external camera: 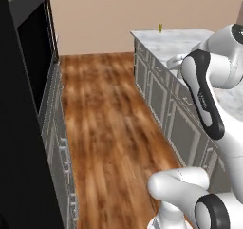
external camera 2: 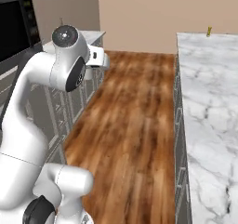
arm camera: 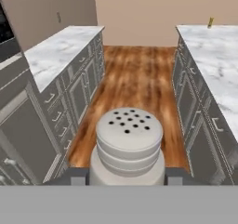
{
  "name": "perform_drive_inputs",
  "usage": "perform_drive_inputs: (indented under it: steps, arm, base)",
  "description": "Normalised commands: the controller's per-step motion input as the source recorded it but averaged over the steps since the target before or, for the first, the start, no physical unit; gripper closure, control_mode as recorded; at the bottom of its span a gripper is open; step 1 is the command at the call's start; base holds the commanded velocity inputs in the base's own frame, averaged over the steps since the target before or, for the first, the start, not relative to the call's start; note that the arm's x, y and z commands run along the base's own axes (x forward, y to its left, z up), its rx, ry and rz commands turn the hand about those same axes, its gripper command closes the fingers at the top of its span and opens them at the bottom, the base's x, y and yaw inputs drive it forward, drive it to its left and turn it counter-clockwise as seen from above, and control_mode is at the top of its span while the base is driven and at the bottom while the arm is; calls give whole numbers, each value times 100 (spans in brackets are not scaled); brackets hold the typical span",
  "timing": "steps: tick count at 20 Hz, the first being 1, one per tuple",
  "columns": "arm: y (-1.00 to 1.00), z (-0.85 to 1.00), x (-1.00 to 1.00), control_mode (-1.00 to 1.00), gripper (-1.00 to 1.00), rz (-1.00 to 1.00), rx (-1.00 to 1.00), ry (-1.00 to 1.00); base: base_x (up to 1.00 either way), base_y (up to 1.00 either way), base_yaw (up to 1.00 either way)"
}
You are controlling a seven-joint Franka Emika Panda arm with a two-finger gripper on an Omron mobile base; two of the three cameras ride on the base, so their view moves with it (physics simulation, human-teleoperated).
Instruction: Move the mustard and shaker from the cabinet to the dining counter.
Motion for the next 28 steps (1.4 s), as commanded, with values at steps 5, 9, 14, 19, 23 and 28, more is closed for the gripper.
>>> perform_drive_inputs:
  steps: [5, 9, 14, 19, 23, 28]
  arm:
    - [0, 0, 0, 100, 100, 0, 0, 0]
    - [0, 0, 0, 100, 100, 0, 0, 0]
    - [0, 0, 0, 100, 100, 0, 0, 0]
    - [0, 0, 0, 100, 100, 0, 0, 0]
    - [0, 0, 0, 100, 100, 0, 0, 0]
    - [0, 0, 0, 100, 100, 0, 0, 0]
  base:
    - [100, -1, 0]
    - [100, 0, 1]
    - [100, 0, 0]
    - [100, 0, 0]
    - [100, 0, 0]
    - [100, 3, -4]
